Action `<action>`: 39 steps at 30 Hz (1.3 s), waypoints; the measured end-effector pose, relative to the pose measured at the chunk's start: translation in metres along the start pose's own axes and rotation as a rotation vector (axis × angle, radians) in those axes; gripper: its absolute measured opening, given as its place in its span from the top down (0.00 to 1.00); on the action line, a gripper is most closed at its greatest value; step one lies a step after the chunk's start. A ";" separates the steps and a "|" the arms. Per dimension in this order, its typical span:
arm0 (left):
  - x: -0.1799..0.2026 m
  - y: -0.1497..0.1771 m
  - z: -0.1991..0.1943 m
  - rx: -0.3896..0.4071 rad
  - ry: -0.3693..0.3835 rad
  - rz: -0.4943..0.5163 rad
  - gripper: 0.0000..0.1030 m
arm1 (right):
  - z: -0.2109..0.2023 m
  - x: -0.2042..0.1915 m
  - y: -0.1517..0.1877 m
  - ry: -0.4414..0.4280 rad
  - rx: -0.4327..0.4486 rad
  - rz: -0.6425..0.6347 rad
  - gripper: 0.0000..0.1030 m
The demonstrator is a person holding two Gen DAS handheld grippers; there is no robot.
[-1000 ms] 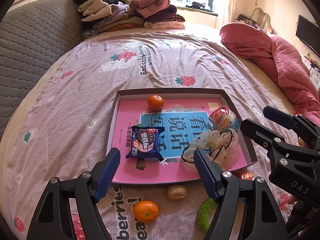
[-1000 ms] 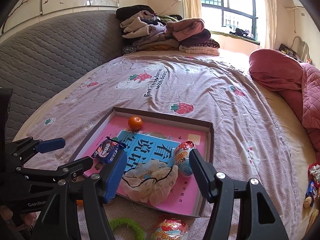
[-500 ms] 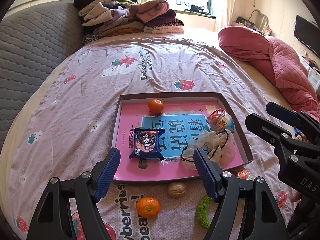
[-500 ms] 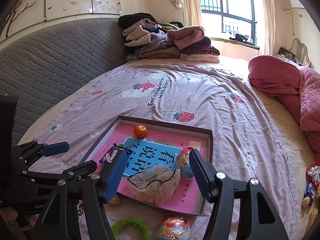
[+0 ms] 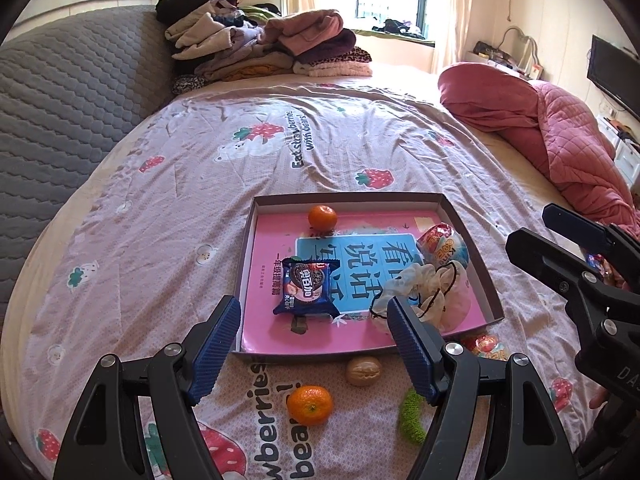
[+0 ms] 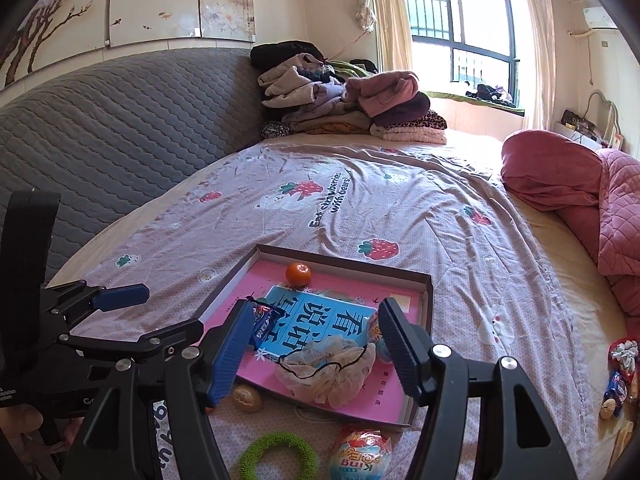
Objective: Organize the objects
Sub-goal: 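Withdraw both tools back from the tray, then move both tools back toward the remaining orange, walnut and green ring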
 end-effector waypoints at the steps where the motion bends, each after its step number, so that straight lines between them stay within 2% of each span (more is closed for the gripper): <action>1: 0.000 0.000 -0.001 0.002 0.001 0.000 0.26 | -0.001 0.000 0.000 -0.002 0.001 -0.002 0.38; 29: -0.001 0.022 -0.025 0.021 0.009 0.024 0.25 | -0.038 0.000 0.027 0.030 0.016 0.017 0.37; 39: -0.005 0.031 -0.026 0.020 0.006 0.025 0.26 | -0.043 -0.013 0.039 0.020 0.016 -0.002 0.37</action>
Point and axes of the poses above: each gripper's, at about its wrist camera, not at the fingertips, and z roughly the way its jaws point, x to its right, y to its underside, the point moved 10 cm from there along z, roughly the way its jaws point, and after that the axes turned 2 degrees about x, right-handed, at the moved point
